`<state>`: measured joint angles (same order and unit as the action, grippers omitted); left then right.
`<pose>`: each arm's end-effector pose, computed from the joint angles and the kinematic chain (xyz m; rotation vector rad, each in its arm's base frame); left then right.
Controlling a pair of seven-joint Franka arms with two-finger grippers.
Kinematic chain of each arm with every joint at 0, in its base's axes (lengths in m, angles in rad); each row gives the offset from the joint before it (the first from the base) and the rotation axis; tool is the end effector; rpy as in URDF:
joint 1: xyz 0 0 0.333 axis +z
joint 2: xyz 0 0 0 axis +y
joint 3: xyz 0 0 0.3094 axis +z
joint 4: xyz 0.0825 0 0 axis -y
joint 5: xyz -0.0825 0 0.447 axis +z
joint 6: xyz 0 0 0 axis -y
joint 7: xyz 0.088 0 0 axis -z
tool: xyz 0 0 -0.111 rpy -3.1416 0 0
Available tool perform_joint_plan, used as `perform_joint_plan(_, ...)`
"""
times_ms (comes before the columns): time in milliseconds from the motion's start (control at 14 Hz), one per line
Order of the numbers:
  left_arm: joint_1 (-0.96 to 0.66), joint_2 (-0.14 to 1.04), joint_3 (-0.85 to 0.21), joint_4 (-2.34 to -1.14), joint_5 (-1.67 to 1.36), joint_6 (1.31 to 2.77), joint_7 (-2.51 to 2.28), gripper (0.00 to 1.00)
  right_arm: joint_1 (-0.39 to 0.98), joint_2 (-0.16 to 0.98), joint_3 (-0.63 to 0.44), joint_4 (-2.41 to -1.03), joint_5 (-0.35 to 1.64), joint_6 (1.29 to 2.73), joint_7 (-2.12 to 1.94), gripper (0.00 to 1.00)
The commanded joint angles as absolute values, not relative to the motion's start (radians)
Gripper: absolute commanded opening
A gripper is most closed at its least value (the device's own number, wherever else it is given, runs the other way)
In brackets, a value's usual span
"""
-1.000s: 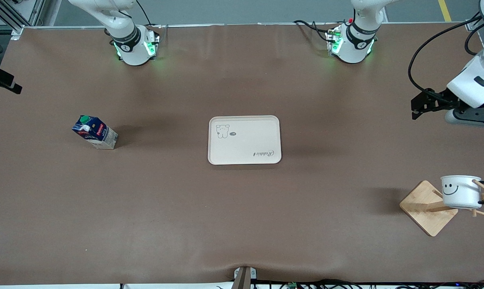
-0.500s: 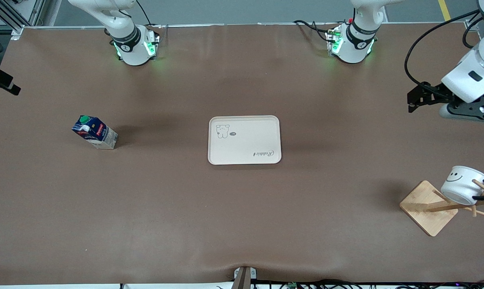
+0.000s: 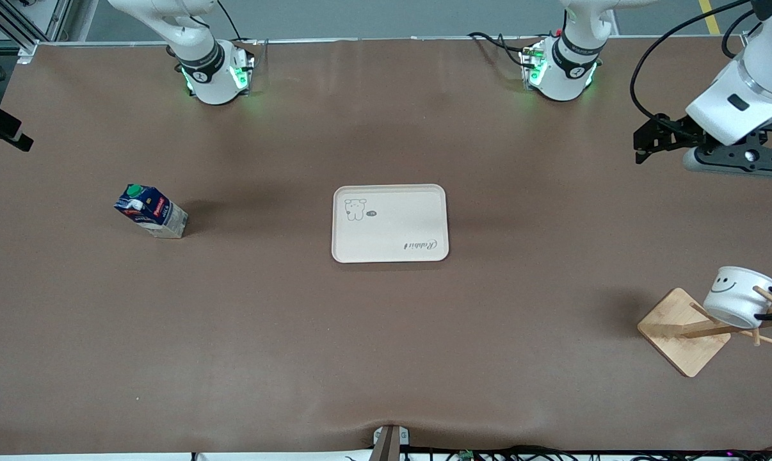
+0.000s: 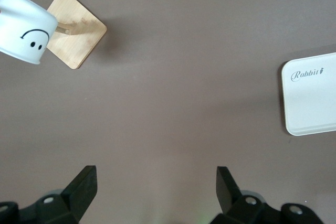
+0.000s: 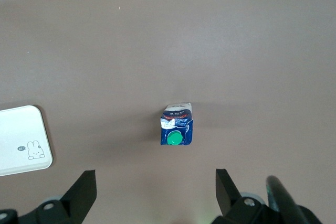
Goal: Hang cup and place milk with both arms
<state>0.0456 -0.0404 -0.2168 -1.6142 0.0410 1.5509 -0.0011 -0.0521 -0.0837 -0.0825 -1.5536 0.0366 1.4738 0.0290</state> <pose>0.5945 -0.1005 0.6132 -3.0788 0.2616 0.0301 0.5763 -0.0758 0.6646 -3.0887 0.2472 -0.0091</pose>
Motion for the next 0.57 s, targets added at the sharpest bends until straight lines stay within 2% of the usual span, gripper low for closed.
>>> perform_joint_plan(0,0.041,-0.058,-0.201,-1.629,0.026,1.551,-0.005,1.00,-0.038,-0.080,-0.083,-1.536,0.011,1.462,0.043,1.00)
perform_joint_plan(500,0.057,-0.048,-0.195,-1.617,0.026,1.551,0.005,1.00,-0.026,-0.080,-0.083,-1.536,0.009,1.443,0.046,1.00)
